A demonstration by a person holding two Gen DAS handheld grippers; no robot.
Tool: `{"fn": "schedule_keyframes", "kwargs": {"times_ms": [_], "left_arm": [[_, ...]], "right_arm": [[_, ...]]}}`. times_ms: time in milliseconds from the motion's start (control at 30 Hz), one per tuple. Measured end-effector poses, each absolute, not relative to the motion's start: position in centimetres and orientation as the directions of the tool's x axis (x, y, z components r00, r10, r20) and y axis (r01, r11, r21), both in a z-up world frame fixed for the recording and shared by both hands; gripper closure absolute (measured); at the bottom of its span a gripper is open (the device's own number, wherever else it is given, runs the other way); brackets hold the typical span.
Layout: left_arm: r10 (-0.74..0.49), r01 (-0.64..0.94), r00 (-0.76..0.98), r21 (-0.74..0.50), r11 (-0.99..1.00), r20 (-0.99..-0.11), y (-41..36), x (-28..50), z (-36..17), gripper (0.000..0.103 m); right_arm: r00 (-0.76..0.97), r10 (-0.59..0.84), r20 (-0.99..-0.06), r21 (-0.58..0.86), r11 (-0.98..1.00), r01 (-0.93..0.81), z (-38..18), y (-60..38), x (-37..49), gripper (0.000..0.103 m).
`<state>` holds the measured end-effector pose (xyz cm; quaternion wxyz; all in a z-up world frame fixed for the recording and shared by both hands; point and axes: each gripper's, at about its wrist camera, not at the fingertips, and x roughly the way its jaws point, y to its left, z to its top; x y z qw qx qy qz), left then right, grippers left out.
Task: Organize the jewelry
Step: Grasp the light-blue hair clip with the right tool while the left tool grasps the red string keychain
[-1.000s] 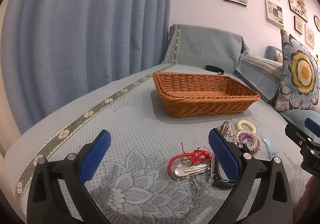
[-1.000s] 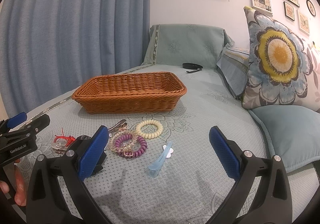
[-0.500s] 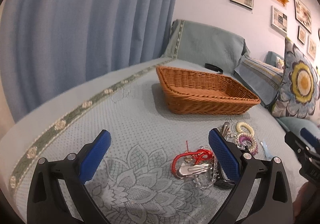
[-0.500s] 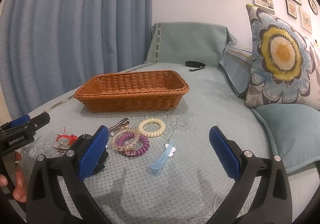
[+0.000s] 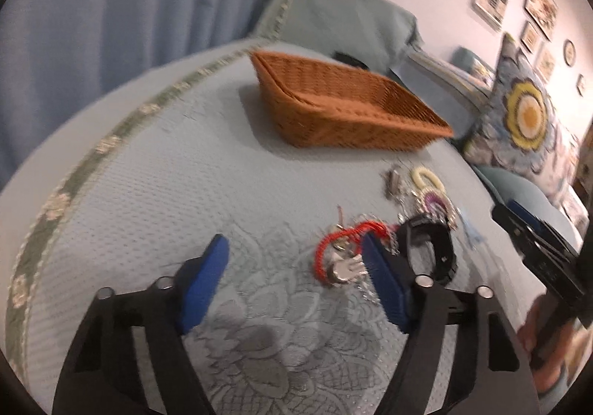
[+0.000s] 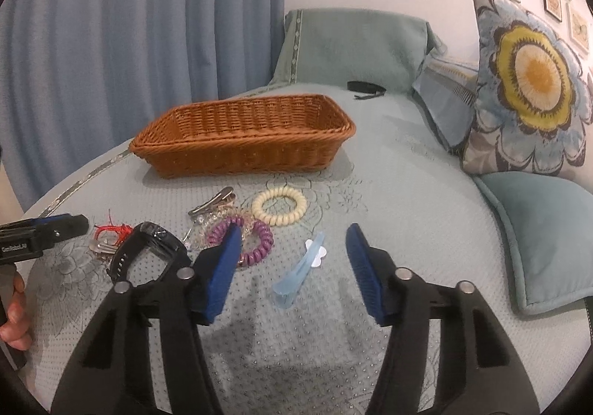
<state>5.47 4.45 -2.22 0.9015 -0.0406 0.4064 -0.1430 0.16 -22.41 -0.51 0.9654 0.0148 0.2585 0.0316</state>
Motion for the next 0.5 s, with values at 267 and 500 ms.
{"fn": "schedule_keyframes", "kwargs": {"times_ms": [267, 500], "left_arm": [[-0.465, 0.373, 0.525, -0.299, 0.878, -0.713, 3.5, 7.7, -3.1, 0.047], [-0.530, 0.401, 0.484, -0.362, 0.841, -0.696, 3.3, 9.0, -3.3, 0.050]], "right_arm": [[0.820, 0.090, -0.565, 0.098, 0.994, -0.042, -1.2, -23.7, 0.7, 0.051], [0.749, 0.092, -0.656, 0.111, 0.994, -0.025, -2.4, -23.8, 1.4, 0.051]]}}
